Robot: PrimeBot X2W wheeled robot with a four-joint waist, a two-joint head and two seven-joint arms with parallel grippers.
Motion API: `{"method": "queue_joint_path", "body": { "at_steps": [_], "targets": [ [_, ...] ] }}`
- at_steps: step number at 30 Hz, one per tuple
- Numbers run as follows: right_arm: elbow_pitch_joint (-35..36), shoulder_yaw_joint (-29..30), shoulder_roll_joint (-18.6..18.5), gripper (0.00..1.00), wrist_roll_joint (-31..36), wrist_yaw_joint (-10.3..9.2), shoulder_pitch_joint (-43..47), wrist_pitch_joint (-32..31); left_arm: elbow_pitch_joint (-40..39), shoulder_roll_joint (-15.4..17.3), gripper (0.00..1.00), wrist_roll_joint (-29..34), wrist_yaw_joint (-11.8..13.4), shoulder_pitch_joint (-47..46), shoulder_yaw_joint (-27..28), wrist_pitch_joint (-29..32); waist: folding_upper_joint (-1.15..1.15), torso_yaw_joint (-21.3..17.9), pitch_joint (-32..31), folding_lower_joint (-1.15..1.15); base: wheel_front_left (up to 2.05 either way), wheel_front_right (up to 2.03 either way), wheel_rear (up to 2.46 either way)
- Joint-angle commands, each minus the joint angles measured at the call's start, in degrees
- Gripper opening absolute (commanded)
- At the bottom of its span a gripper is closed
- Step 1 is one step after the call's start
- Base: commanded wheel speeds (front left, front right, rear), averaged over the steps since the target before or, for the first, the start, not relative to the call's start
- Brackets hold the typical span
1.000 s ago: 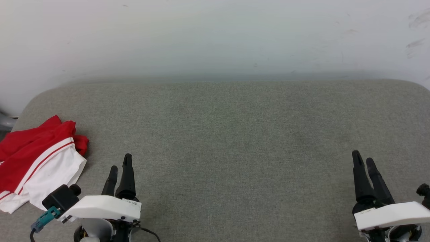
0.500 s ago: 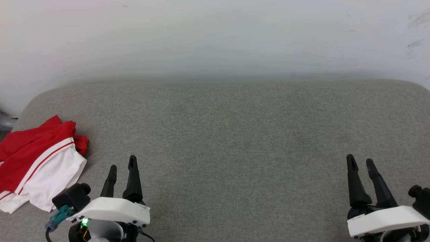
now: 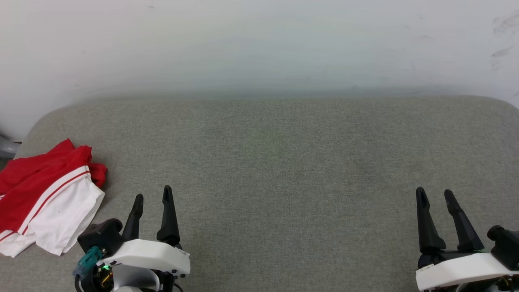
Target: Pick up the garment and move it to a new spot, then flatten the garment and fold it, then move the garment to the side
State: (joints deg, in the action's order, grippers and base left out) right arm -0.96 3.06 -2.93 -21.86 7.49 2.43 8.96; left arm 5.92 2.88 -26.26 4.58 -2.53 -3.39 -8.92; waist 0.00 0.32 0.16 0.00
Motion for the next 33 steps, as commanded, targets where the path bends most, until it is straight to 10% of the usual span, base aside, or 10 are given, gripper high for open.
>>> {"method": "queue_joint_path", "body": {
  "at_steps": [1, 33],
  "targets": [
    [0.93, -0.05, 0.03, 1.0, 1.75, 0.0, 0.39, 0.59, -0.68, 0.26, 1.0, 1.71, 0.11, 0.3, -0.25, -0.68, 0.0, 0.0, -0.03, 0.0, 0.0, 0.0, 0.0],
    [3.39, -0.37, 0.07, 1.0, 11.65, -0.01, 2.94, 4.45, -2.25, 0.06, 1.0, 15.48, -1.34, 2.19, -1.16, -4.53, 0.0, 0.45, -0.92, 0.0, 0.0, 0.0, 0.0]
  ]
}}
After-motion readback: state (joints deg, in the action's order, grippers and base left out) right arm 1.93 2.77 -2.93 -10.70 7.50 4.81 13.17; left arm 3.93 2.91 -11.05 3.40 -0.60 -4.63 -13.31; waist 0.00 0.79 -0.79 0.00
